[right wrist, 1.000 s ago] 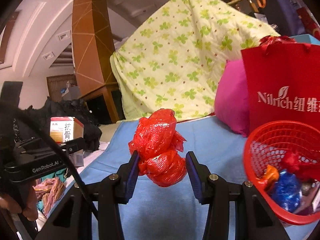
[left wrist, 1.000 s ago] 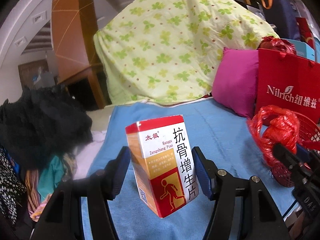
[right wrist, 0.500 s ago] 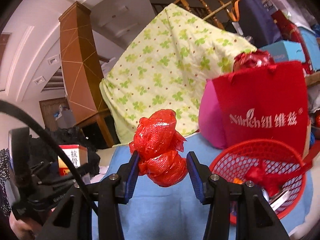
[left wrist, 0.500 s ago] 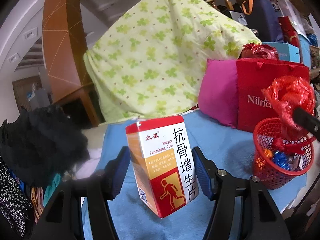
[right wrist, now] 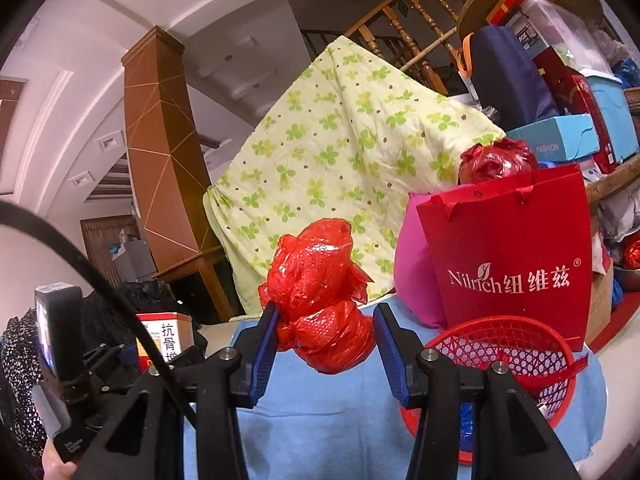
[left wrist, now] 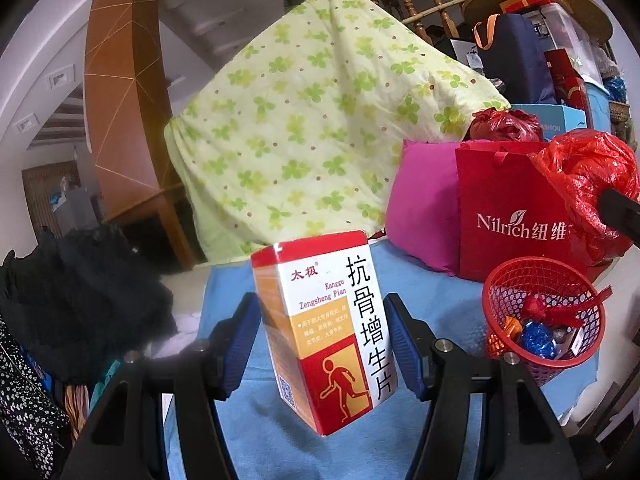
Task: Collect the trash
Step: 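Carry the box with the left tool while the right carries the red bag toward the basket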
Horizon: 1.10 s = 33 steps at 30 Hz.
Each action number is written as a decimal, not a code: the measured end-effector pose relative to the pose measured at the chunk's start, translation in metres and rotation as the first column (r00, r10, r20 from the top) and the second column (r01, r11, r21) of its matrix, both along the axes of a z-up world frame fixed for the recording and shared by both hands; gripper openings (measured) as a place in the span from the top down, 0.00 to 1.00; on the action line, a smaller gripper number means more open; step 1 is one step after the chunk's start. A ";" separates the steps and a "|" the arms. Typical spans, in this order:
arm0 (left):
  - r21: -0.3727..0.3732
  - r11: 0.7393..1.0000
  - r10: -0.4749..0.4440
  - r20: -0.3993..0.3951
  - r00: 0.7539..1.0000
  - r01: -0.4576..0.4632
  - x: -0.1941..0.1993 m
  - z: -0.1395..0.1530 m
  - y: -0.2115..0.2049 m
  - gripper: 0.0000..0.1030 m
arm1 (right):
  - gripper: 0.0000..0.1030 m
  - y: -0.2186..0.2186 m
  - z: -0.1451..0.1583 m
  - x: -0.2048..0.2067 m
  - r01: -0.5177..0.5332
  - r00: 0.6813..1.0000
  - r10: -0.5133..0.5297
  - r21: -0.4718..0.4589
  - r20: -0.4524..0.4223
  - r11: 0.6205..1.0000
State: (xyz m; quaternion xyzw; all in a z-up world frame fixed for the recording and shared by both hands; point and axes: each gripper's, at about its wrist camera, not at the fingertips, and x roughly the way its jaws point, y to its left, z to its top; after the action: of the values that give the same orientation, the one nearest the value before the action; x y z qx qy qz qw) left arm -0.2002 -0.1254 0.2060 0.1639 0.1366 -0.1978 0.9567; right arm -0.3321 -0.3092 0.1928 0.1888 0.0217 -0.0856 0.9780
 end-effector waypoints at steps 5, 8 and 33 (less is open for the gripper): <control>-0.007 1.000 -0.011 0.015 1.000 0.011 -0.009 0.007 -0.002 0.38 | 0.51 0.000 0.008 -0.012 0.002 1.000 -0.002 0.002 0.026 1.000; -0.016 1.000 -0.018 0.015 1.000 0.019 -0.012 0.010 -0.003 0.38 | 0.51 0.000 0.015 -0.019 0.011 0.999 -0.011 0.005 0.034 1.000; -0.156 0.974 -0.174 -0.068 0.982 0.162 -0.027 0.028 -0.010 0.38 | 0.51 -0.012 0.017 -0.052 0.069 0.997 -0.069 0.016 0.026 0.998</control>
State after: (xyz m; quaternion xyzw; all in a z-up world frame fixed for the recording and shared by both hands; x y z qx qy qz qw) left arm -0.2269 -0.1358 0.2340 0.0944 0.1459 -0.2943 0.9398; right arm -0.3845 -0.3215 0.2100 0.1978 0.0026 -0.1166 0.9733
